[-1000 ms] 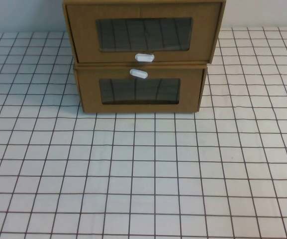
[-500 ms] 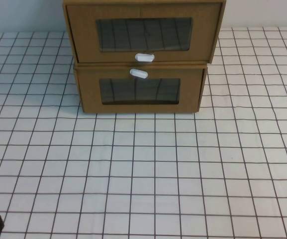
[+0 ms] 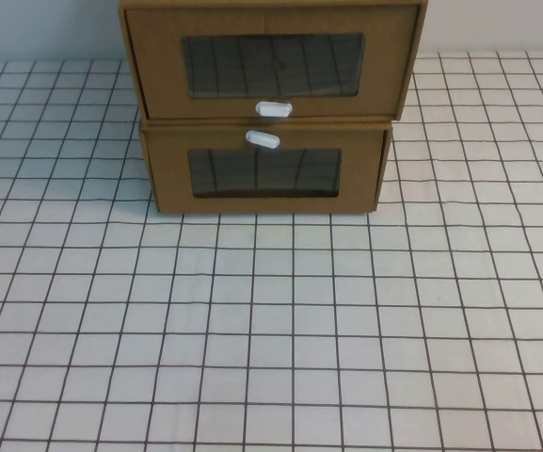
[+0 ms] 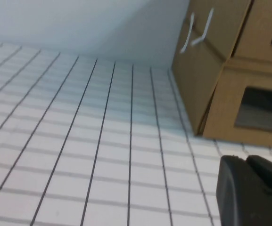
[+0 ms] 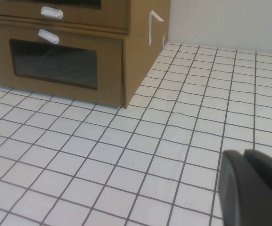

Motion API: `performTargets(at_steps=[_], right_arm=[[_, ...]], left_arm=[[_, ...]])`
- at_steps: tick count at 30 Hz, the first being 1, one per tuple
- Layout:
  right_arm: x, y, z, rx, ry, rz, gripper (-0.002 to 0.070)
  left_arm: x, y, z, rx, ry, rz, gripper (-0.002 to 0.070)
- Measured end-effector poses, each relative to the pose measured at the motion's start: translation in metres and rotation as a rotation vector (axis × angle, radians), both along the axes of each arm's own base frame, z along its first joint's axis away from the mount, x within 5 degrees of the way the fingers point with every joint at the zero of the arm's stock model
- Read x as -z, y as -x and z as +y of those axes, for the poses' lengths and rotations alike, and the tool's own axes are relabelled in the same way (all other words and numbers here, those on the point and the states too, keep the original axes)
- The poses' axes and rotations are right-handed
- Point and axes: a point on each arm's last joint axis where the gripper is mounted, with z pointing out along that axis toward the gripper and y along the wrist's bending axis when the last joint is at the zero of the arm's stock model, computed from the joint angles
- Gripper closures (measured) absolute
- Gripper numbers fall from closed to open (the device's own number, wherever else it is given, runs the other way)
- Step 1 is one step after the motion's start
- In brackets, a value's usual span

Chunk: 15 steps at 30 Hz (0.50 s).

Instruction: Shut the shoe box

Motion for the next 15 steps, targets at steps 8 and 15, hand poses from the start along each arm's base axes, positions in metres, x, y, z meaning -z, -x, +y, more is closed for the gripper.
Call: performTargets(at_steps=[8,15], right_arm=[[0.0,0.0,0.0,0.0,0.0,0.0,0.069],[0.0,0.0,0.0,0.0,0.0,0.0,0.069]], left_arm=[[0.042,0.0,0.002,-0.015,-0.035,0.219,0.068],[0.041,-0.001,0.002,-0.012,-0.034,0.21,0.068]])
